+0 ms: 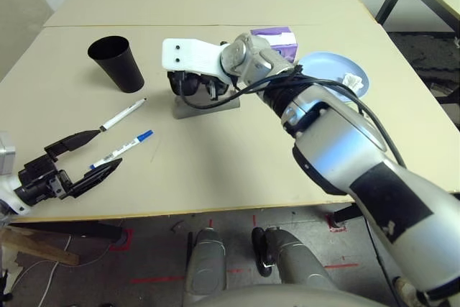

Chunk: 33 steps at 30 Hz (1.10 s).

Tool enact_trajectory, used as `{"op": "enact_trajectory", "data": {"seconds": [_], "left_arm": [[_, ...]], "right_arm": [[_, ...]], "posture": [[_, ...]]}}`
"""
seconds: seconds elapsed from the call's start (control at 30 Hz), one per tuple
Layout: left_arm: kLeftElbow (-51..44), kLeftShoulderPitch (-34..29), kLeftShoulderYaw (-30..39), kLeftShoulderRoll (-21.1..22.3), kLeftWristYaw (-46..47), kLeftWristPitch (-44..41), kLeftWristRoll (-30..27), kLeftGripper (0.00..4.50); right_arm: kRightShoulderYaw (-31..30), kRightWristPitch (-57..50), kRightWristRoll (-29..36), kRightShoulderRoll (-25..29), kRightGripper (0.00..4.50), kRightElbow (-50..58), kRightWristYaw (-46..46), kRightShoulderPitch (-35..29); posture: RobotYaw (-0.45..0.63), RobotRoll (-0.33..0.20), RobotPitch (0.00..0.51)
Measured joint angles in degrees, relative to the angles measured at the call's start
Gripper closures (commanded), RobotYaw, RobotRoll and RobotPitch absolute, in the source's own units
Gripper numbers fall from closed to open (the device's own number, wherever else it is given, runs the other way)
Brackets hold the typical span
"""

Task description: Organize and tidy the items on the table.

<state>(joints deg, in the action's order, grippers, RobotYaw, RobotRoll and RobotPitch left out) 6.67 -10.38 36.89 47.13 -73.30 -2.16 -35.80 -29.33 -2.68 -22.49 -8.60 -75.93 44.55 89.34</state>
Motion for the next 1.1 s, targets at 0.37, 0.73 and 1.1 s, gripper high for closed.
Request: {"op": "enact_trajectory", "data": {"seconds": [0.37,0.73,1.1], "left_arm": [[-0.25,0.18,-0.47,-0.77,0.32,-0.06,0.0,0.0],[-1.09,0.23,-1.35,-1.04,0.59,-0.19,0.01,0.0],[0.91,4.03,-4.21,-1.1,0.48,0.03,0.33,0.0]], "right_arm": [[-0.28,0.5,-1.98,0.05,4.39,-0.16,-1.28,-1.97],[-0.44,0.31,-3.34,0.1,2.3,-0.57,-2.4,-2.99],[-0.22,-0.04,-3.34,0.23,0.06,-0.35,-4.21,-3.06]], "posture": [[0.18,0.0,0.223],[0.17,0.0,0.219],[0.12,0.0,0.207]]}}
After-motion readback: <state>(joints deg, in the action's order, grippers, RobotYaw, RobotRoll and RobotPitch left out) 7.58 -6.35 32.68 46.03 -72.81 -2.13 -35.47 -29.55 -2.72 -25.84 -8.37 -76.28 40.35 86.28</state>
